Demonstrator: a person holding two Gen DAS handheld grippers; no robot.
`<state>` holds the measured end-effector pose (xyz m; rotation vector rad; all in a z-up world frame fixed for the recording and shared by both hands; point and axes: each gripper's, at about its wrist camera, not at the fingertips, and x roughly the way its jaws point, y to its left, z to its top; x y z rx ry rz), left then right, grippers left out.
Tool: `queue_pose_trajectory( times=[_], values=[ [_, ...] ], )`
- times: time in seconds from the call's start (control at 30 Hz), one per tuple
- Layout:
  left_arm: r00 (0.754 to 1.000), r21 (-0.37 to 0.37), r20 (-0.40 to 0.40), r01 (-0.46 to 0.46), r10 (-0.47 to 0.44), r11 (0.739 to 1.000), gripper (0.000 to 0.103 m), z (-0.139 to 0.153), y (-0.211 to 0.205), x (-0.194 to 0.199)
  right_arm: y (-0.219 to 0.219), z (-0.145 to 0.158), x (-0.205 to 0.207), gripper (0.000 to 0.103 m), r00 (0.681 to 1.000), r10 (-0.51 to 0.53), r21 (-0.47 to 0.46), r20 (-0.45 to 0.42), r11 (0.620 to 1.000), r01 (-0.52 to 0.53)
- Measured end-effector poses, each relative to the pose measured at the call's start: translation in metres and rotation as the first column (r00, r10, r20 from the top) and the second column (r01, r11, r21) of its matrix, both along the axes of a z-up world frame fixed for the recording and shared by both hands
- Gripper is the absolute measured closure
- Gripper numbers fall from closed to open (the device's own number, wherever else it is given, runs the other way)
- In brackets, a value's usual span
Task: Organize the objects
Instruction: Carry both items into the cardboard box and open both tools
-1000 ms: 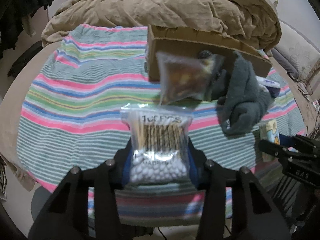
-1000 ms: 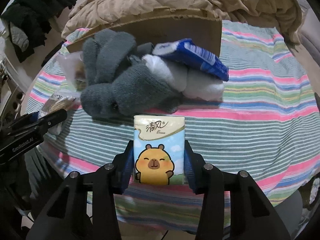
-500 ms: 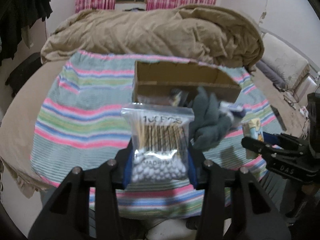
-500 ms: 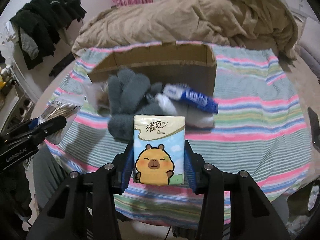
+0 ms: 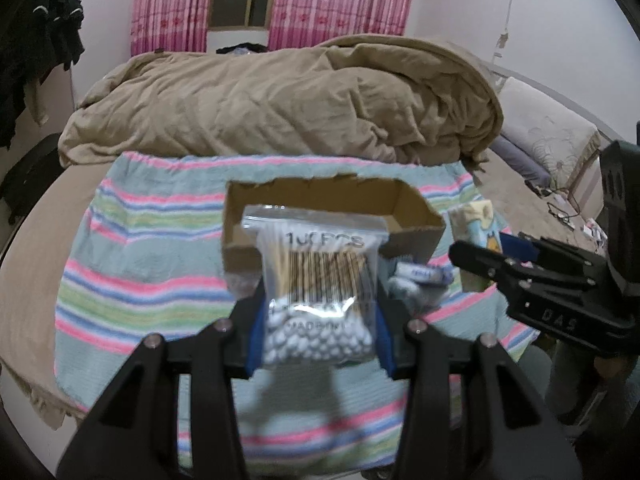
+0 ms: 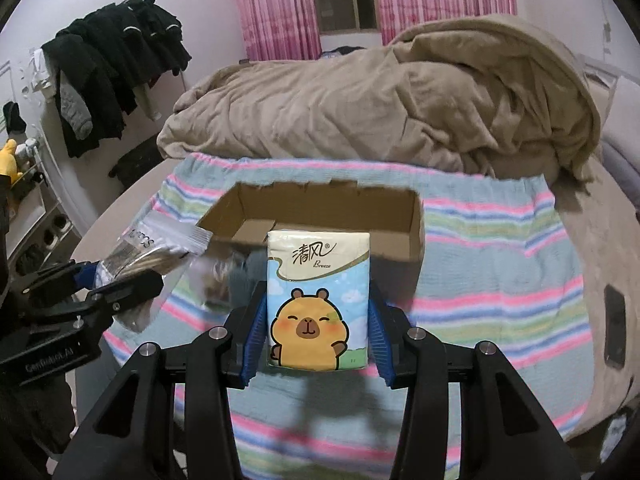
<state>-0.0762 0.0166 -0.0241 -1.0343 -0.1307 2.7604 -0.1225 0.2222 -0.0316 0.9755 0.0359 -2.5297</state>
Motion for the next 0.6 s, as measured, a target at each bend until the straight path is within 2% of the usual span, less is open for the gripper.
queue_pose_trajectory(
  times=[0.2, 0.6],
  values=[
    [0.999, 0.012, -0.037, -0.001, 0.002, 1.0, 0.058, 0.01, 0.002, -0.033, 0.004, 0.006, -0.025, 0.055, 1.0, -0.012, -0.001, -0.023, 1.0, 0.012],
    [0.997, 0.018, -0.011, 0.081, -0.081, 0.997, 0.057, -0.011, 0.041, -0.107, 0.01, -0.011, -0.094, 0.055, 0.998, -0.064, -0.02, -0.002, 0.998, 0.064]
  ],
)
